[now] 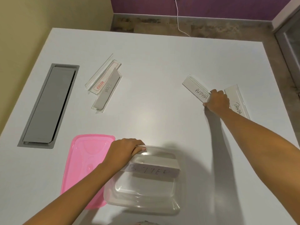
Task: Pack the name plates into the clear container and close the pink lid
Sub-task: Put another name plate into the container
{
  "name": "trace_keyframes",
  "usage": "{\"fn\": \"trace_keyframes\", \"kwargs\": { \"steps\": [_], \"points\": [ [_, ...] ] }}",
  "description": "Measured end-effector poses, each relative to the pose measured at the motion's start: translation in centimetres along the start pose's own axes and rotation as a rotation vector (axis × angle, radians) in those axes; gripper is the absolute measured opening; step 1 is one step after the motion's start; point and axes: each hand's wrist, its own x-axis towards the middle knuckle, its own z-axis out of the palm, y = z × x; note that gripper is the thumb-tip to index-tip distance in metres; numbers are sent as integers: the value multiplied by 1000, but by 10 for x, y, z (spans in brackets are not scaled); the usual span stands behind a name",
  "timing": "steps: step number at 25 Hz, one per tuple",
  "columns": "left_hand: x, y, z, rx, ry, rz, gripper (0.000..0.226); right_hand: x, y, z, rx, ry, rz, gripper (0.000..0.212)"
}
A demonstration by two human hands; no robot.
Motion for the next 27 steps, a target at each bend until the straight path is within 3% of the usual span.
{"fn": "trace_keyframes", "kwargs": {
  "steps": [5, 8, 13, 20, 23, 27],
  "points": [
    [1, -1, 3, -6, 18, 7, 65, -1, 6, -2, 82, -144, 108, 66],
    [1, -2, 3, 5, 27, 9, 65, -9, 9, 1, 237, -31, 29, 45],
    [0, -2, 2, -60, 3, -2, 42, -39, 5, 3, 419, 67, -48, 58],
    [-19, 15, -16, -185, 291, 33, 57, -151, -27, -30, 550, 84, -315, 71],
    [-31, 27, -26, -184, 394, 40, 76, -214, -42, -41, 554, -3, -443, 71],
    [-60, 22, -25, -84, 368, 92, 81, -274, -55, -41, 573, -205, -562, 67]
  ]
}}
